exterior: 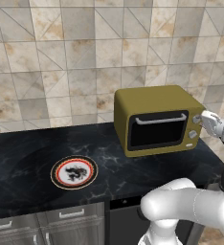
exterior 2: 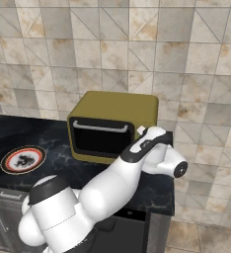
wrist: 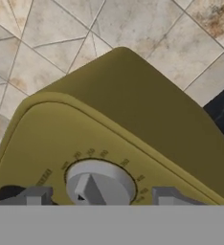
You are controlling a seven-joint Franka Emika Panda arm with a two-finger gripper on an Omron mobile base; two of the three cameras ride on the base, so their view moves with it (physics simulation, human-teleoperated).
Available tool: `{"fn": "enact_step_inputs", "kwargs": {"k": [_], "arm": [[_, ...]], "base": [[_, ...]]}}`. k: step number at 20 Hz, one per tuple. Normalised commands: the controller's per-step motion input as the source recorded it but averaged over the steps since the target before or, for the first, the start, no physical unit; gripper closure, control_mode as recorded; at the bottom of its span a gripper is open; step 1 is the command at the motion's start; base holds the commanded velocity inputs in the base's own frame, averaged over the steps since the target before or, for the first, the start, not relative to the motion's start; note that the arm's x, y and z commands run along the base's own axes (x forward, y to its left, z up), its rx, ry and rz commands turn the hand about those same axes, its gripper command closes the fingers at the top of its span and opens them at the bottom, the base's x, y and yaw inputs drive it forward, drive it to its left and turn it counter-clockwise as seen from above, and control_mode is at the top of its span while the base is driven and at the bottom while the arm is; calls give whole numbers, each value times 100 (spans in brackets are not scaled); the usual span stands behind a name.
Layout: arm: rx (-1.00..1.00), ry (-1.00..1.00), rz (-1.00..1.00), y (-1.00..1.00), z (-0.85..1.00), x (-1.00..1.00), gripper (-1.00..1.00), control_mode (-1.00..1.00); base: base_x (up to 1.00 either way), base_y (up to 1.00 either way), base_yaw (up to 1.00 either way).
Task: Pull the toaster oven rack outwards. Pick up the baguette from the plate and place it on the toaster oven rack. Close the toaster oven door fully and set the temperature to the lowest setting.
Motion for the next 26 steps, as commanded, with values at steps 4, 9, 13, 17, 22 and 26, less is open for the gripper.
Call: {"fn": "enact_step_inputs", "kwargs": {"k": [4,9,13,17,22,26], "arm": [[1,0,0,3,-2,9,-100,-100],[0,0,0,26,0,8,100,-100],[0,0,-3,18,0,0,100,-100],[-4,-5,-5,11,0,0,100,-100],[-8,-5,-3,2,0,0,100,-100],[-12,-5,-1,0,0,5,100,-100]], "base": [[0,0,0],[0,0,0],[0,0,0],[0,0,0],[0,0,0],[0,0,0]]}}
